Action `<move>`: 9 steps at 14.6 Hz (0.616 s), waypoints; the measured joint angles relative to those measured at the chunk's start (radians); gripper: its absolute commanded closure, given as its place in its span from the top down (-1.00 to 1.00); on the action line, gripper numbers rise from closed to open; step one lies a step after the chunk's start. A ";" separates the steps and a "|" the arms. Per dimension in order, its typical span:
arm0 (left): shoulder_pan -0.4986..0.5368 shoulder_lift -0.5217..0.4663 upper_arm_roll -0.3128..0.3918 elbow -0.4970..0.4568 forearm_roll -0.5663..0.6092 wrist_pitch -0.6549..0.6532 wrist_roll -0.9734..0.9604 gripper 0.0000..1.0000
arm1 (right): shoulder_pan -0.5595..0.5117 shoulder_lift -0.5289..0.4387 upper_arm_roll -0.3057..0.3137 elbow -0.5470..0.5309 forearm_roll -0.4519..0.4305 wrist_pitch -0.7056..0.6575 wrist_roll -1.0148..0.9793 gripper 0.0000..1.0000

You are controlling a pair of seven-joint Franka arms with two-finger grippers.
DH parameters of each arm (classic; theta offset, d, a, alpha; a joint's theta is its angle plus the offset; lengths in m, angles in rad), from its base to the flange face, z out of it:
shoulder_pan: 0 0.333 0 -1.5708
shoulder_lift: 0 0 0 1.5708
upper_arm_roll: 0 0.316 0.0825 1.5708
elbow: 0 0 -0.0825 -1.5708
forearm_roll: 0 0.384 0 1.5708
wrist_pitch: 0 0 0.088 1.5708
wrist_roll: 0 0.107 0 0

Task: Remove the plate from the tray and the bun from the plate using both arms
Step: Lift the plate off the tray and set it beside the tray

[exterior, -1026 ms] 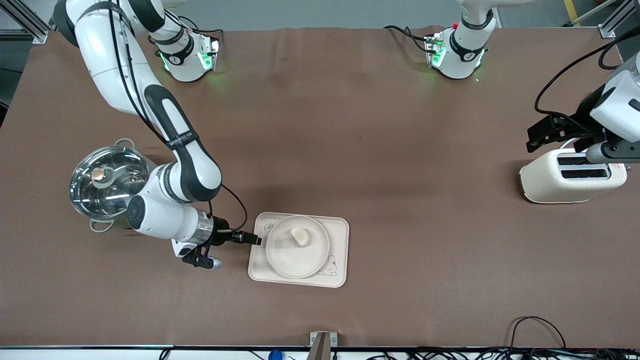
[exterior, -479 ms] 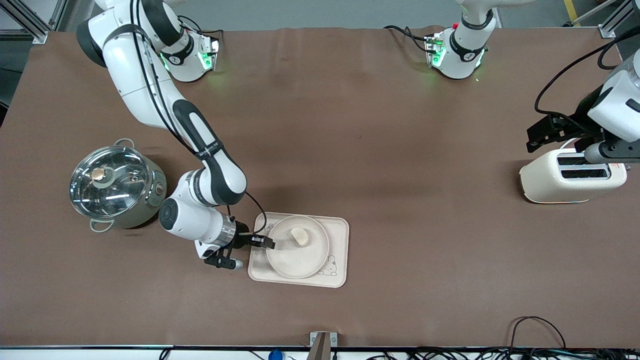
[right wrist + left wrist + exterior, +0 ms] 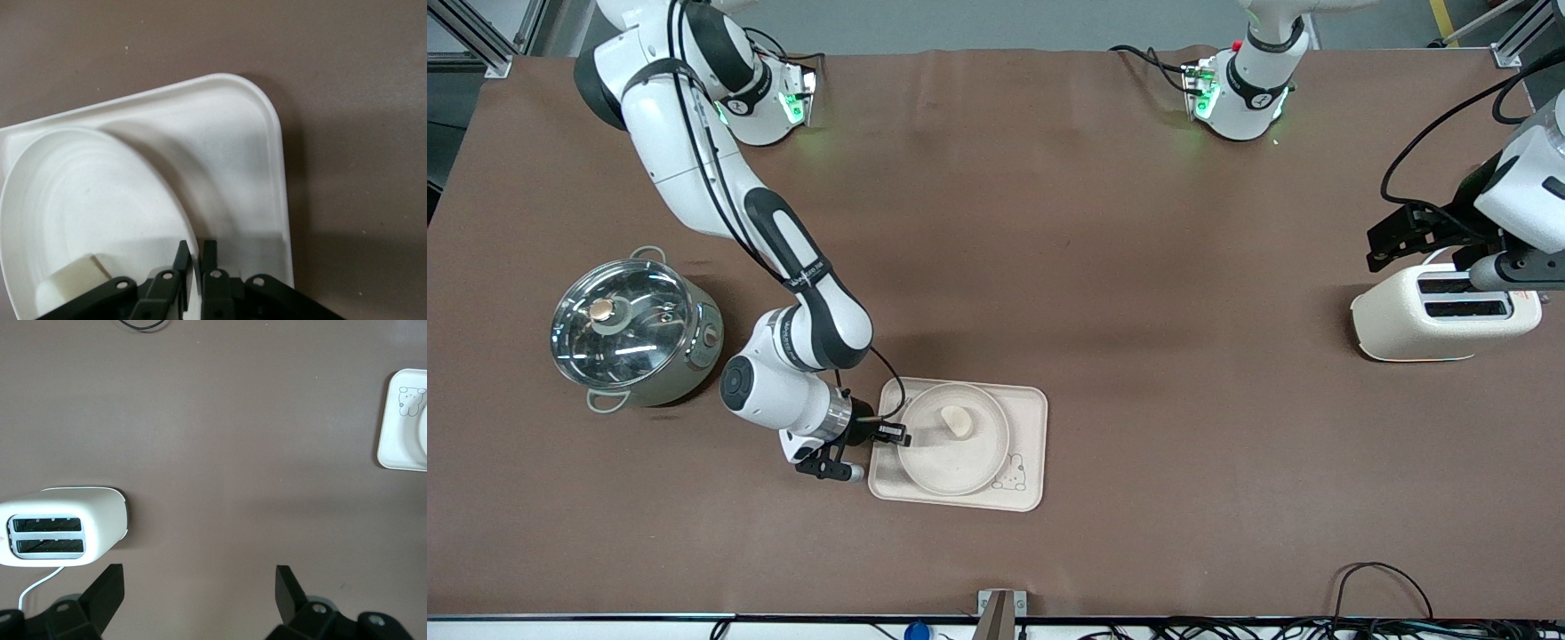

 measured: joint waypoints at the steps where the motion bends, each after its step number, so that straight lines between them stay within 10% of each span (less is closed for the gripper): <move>1: 0.000 0.000 0.000 0.000 0.000 0.000 0.000 1.00 | 0.000 -0.001 0.002 0.007 0.001 0.001 -0.001 -0.99; 9: -0.004 0.000 -0.001 0.000 0.000 0.000 0.001 1.00 | -0.006 -0.038 0.076 0.022 0.001 -0.059 -0.002 -0.99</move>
